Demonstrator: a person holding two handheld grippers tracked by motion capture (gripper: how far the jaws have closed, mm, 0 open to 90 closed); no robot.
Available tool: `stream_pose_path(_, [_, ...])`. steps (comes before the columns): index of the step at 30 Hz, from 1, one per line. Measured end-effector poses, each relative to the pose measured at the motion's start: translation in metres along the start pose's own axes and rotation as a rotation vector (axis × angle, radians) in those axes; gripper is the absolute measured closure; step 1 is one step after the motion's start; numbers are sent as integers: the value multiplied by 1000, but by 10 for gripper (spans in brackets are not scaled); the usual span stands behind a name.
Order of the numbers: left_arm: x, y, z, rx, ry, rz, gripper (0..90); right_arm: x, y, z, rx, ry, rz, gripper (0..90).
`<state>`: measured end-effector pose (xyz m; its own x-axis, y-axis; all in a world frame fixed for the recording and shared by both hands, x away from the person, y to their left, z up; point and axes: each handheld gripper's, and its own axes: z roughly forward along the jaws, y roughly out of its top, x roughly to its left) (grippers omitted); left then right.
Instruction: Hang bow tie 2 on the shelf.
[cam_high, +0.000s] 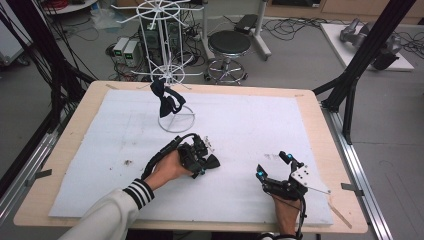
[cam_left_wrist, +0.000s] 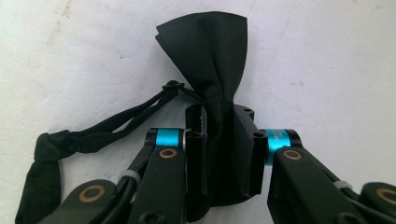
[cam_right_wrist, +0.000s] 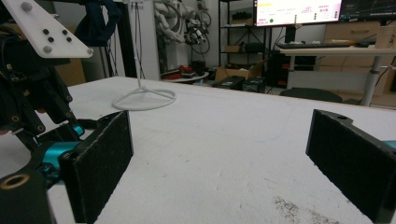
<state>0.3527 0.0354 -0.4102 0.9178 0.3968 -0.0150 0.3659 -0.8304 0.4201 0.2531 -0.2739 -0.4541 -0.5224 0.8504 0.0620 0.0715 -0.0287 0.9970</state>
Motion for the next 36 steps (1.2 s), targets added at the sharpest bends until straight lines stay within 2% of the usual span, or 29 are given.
stream_pose_path(6, [0, -2, -7, -48, -2, 8, 759, 0, 0, 0, 1, 1, -1, 67])
stream_pose_path(11, [2, -7, -17, -103, -13, -1, 759, 0, 0, 0, 0, 0, -3, 67])
stream_pose_path(21, [5, -23, -35, -213, -28, -6, 759, 0, 0, 0, 1, 0, 1, 67])
stream_pose_path(32, [11, -44, -60, -362, -53, -53, 760, 0, 0, 0, 2, -1, -4, 67])
stream_pose_path(36, [15, -53, -71, -418, -54, -89, 760, 0, 0, 0, 3, -3, -4, 67])
